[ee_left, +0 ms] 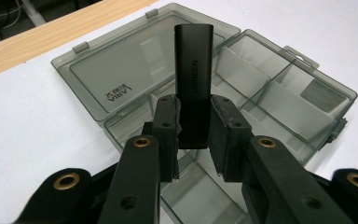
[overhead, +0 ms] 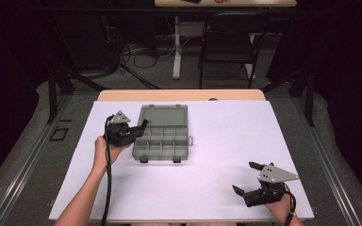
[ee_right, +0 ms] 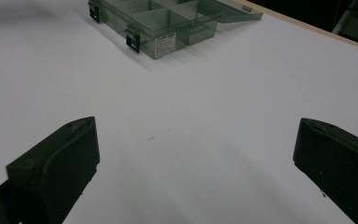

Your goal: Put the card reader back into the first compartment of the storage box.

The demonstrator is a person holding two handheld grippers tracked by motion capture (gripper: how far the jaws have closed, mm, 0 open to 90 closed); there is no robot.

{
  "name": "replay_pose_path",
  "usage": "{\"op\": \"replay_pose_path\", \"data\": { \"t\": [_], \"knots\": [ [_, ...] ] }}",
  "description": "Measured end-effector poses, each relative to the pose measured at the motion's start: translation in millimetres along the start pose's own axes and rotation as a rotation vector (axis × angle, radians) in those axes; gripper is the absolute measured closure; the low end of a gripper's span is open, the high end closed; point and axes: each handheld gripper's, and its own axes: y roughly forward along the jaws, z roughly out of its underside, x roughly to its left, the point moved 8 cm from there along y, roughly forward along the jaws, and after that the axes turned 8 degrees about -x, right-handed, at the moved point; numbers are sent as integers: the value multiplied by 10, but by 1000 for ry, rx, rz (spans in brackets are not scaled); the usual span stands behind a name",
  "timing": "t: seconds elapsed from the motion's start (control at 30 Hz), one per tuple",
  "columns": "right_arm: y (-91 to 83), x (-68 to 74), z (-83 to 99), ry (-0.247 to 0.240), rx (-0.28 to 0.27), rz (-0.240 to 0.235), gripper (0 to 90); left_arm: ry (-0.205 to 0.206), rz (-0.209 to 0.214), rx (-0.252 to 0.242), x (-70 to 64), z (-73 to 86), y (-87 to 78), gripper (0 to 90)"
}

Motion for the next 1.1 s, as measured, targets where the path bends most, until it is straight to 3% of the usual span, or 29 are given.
{"op": "replay_pose_path", "data": {
  "t": [0.37,0.53,0.73,1.1],
  "knots": [
    [9,15,-19,4,-7,-4,0,-24,-35,10,51,24,38,736],
    [25,67,-31,-30,-2,-9,0,-27,-41,2,38,0,36,736],
    [18,7,3,-10,7,9,0,-20,-55,3,45,-11,35,736],
    [39,-3,18,-2,11,4,0,-51,-87,30,113,45,115,735]
  ]
}}
